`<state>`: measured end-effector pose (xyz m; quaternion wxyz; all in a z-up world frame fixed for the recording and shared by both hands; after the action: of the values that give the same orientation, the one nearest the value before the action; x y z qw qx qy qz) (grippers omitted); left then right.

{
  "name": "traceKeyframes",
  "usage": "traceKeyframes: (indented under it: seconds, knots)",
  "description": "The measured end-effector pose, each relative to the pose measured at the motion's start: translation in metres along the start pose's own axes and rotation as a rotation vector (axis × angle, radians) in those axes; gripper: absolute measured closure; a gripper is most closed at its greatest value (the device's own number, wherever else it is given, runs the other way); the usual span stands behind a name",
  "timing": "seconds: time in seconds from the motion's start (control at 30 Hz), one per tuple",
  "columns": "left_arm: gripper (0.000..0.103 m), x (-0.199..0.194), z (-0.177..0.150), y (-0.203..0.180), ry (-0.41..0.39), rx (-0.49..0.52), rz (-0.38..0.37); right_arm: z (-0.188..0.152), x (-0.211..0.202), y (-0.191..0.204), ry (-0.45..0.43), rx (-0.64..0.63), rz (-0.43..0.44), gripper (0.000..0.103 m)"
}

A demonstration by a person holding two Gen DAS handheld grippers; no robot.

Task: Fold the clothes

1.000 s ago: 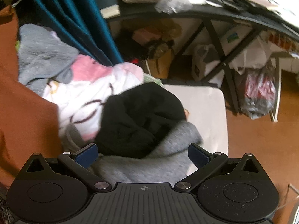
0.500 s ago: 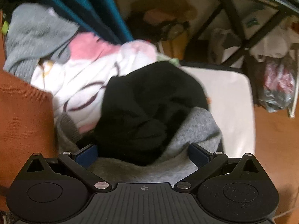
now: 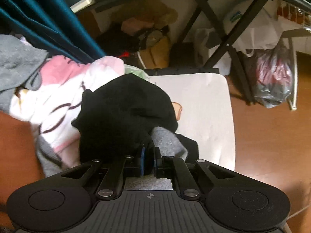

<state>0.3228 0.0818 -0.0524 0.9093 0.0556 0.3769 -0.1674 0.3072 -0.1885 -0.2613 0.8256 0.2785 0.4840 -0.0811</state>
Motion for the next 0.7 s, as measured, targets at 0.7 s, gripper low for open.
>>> traceKeyframes:
  seconds: [0.7]
  knots:
    - [0.095, 0.04, 0.015, -0.002, 0.081, -0.043, 0.0, -0.014, -0.002, 0.042, 0.031, -0.101, 0.043, 0.048]
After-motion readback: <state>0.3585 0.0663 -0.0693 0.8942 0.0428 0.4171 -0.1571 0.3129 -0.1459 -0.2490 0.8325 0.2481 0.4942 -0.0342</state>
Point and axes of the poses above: each gripper's, at about its wrist camera, not at the fingertips, and x roughly the way its jaws point, y to its left, z to its top, the point moved 5 cm from there along x, roughly the way its jaws point, and after that the axes turned 6 degrees about z, right-handed, at the moved point
